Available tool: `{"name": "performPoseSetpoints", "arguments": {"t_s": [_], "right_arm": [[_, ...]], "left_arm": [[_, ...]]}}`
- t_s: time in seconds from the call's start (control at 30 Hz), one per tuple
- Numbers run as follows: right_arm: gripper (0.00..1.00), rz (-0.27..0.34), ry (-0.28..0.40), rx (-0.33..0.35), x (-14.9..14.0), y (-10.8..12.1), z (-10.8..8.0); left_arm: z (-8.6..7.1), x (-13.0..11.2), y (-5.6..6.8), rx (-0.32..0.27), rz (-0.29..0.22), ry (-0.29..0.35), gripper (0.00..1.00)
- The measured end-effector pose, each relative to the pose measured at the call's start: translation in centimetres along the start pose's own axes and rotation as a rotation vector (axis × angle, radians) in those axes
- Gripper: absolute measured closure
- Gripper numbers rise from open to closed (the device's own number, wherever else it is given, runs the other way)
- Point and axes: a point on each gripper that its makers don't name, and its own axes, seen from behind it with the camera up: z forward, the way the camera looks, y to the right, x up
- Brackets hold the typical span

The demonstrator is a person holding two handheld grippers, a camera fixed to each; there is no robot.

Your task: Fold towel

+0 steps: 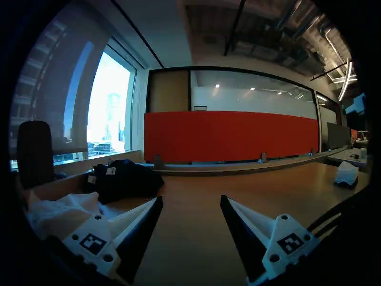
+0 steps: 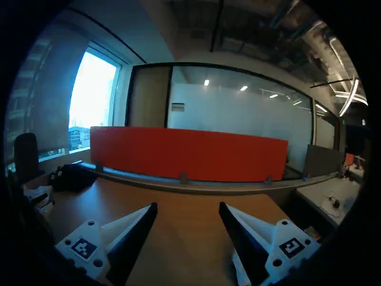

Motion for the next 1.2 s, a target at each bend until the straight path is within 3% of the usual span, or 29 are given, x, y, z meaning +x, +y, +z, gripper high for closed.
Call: {"name": "performPoseSetpoints", "arguments": {"t_s": [0.27, 0.6, 1.0, 1.2], "right_arm": [[0.0, -0.009, 0.041, -0.03, -1.2, 2.3, -0.1], [0.0, 0.08, 0.105, -0.04, -3.9, 4.0, 1.0], [0.0, 0.075, 0.09, -0.1, -9.8, 4.6, 2.1], [0.0, 0.066, 0.062, -0.091, -13.0, 4.5, 2.5]], "left_arm": [[0.1, -0.5, 0.1, 0.0, 0.0, 0.002, 0.11], [0.3, -1.0, 0.2, 0.001, -0.001, 0.004, 0.11], [0.3, -1.1, 0.3, 0.001, -0.001, 0.004, 0.11], [0.4, -1.2, 0.2, 0.001, -0.001, 0.004, 0.11]]}}
